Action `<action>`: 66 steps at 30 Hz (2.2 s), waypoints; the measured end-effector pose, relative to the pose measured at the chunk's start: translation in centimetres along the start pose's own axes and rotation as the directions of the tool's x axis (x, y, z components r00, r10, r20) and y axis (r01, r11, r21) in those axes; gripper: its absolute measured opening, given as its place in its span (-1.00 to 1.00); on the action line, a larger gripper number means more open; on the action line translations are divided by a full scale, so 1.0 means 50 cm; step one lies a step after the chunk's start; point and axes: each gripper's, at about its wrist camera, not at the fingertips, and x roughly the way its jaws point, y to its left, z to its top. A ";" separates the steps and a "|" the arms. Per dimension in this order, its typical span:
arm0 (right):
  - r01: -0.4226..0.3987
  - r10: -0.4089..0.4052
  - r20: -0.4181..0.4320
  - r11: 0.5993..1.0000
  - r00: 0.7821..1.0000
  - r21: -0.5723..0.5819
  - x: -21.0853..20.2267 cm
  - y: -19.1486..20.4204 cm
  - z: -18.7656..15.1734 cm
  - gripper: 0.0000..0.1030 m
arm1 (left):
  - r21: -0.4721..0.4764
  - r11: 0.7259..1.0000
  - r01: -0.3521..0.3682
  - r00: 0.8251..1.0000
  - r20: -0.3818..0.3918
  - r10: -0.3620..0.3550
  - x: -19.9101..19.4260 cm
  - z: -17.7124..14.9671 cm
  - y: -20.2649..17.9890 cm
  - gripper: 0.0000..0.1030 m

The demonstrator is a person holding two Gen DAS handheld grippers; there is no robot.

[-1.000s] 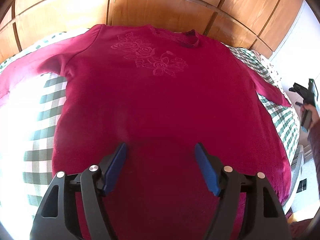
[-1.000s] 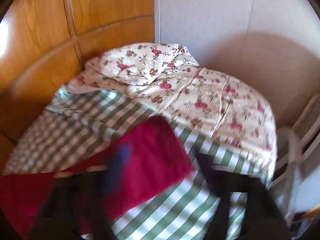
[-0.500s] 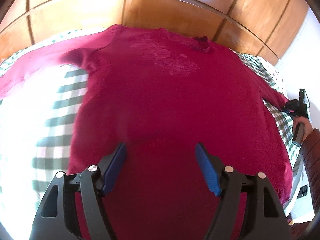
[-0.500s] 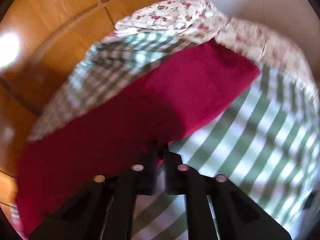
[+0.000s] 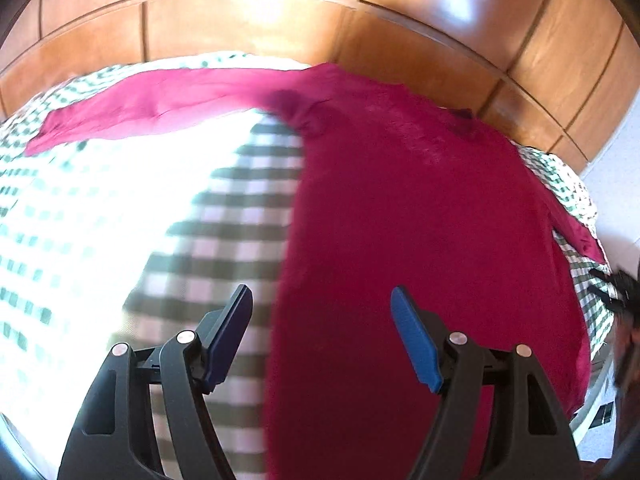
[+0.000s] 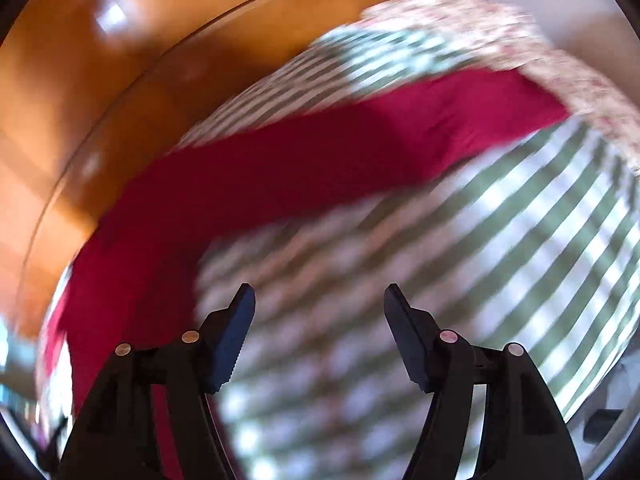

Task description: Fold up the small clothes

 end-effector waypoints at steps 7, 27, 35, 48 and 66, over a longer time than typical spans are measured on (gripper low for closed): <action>-0.021 0.003 -0.109 0.987 0.994 -0.161 -0.017 0.073 -0.190 -0.39 | 0.112 0.994 0.000 0.998 -0.059 0.007 -0.015 -0.062 0.006 -0.55; 0.051 -0.083 0.127 0.971 0.988 0.234 -0.047 -0.127 -0.022 -0.01 | 0.234 0.972 0.023 0.995 0.091 -0.045 -0.073 0.012 -0.086 0.02; -0.031 -0.155 0.239 0.778 0.959 0.627 -0.013 -0.336 0.138 -0.01 | 0.215 0.972 0.092 0.995 0.004 -0.095 0.043 0.065 -0.162 0.20; 0.122 -0.256 0.226 0.869 0.940 0.479 0.029 -0.298 0.293 -0.85 | 0.260 0.961 0.095 0.995 -0.036 -0.089 0.136 0.064 -0.216 0.64; -0.183 0.218 0.118 0.950 0.969 -0.254 0.143 0.355 0.232 -0.85 | 0.108 0.966 0.235 0.972 -0.049 -0.231 0.118 0.098 -0.169 0.86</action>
